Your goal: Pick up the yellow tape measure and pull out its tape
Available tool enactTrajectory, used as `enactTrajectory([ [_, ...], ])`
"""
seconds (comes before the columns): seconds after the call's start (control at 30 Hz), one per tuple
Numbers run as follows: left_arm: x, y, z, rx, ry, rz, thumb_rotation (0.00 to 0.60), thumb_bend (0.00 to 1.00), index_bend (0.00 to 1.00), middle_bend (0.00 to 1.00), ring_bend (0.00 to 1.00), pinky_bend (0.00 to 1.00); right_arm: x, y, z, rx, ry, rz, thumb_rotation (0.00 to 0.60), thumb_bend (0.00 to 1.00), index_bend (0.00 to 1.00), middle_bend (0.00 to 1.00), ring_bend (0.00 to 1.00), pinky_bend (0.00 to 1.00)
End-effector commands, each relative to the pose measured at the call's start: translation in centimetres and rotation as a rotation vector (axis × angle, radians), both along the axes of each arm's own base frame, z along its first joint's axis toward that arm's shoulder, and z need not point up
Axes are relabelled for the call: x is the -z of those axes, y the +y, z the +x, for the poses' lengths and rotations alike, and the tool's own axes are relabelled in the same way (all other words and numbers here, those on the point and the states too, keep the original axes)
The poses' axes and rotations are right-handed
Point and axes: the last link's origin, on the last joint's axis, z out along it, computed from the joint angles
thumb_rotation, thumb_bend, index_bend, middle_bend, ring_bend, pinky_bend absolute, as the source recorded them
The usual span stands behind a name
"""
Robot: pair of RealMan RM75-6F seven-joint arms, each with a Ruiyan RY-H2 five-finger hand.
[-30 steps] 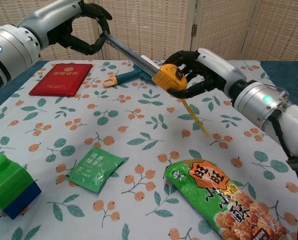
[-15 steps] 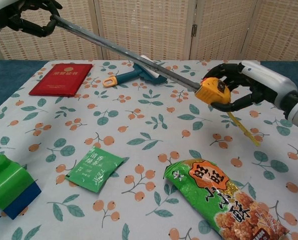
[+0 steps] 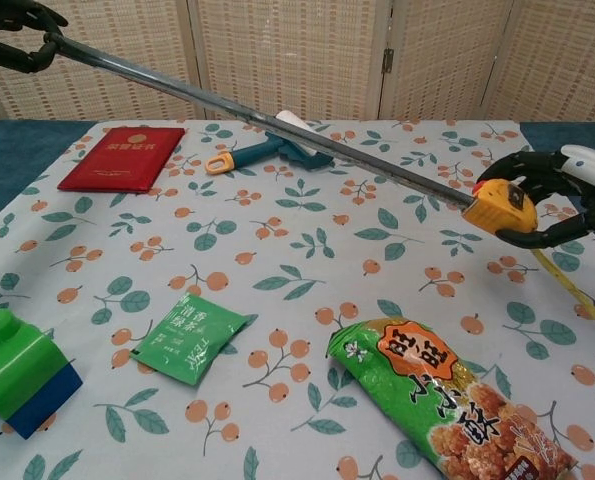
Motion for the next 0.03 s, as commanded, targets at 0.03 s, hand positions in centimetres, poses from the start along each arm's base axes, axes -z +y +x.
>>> enactTrajectory([
  [0.03, -0.1, 0.08, -0.29, -0.007, -0.007, 0.0, 0.6, 0.62, 0.58, 0.21, 0.15, 0.0, -0.03, 0.01, -0.04, 0.0, 0.0, 0.0, 0.6, 0.43, 0.57, 0.47, 0.46, 0.35],
])
